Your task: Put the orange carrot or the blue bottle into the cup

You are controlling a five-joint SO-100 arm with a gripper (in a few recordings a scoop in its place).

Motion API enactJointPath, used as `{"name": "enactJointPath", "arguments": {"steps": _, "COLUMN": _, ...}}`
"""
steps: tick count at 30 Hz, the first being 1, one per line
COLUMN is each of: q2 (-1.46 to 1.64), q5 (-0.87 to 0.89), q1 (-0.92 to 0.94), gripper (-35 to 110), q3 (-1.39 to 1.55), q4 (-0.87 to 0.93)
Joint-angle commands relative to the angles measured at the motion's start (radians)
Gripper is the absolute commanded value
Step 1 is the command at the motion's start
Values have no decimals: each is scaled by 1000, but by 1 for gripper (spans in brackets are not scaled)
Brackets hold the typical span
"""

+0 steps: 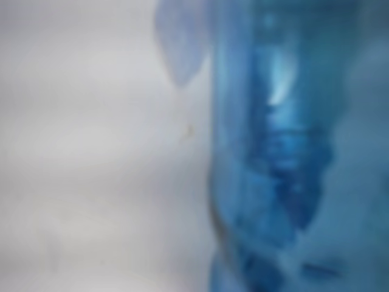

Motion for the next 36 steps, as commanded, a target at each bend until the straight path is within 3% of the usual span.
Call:
{"name": "enactJointPath", "arguments": {"steps": 1, "q2": 178, "q5": 25, "q1": 17, "gripper": 22, "q3": -92, "q4": 2}}
{"name": "enactJointPath", "arguments": {"steps": 11, "q2": 218, "q5": 15, "q1": 17, "gripper": 20, "q3": -92, "q4": 2}}
{"name": "enactJointPath", "arguments": {"steps": 36, "q2": 733, "q5": 14, "q1": 11, "gripper": 20, "q3": -92, "q4": 92}}
